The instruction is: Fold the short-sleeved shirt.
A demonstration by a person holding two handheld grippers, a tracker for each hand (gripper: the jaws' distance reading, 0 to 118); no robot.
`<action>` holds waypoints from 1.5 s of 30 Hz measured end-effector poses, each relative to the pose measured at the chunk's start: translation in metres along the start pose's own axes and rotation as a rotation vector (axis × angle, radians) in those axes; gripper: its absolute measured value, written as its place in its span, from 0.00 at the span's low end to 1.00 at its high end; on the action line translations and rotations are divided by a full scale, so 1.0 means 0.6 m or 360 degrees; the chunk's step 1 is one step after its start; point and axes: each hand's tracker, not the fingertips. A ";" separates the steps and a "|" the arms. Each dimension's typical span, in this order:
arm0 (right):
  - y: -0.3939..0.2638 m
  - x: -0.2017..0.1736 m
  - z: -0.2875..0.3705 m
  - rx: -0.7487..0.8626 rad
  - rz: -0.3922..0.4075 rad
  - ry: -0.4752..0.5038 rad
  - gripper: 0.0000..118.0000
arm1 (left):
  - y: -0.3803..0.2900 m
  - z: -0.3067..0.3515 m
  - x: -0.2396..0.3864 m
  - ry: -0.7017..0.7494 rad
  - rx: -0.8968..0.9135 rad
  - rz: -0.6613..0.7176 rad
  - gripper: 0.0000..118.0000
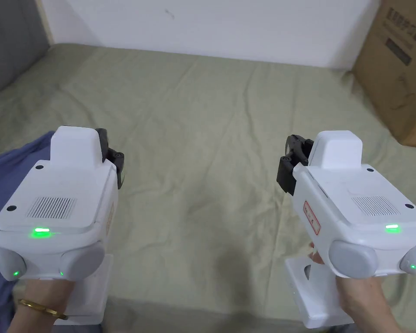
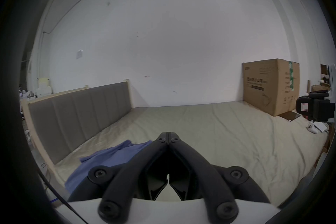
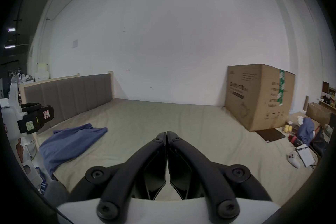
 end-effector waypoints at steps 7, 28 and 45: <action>0.017 -0.106 -0.046 0.0025 0.0056 0.0312 0.00 | -0.006 0.048 -0.102 0.0303 -0.0001 0.0007 0.00; 0.018 -0.220 -0.080 -0.0004 0.0166 0.0631 0.00 | -0.038 0.058 -0.208 0.0519 -0.0173 0.0117 0.33; 0.014 -0.225 -0.202 -0.0150 0.0185 0.0567 0.00 | -0.040 -0.307 -0.340 0.0225 -0.0885 0.0138 1.00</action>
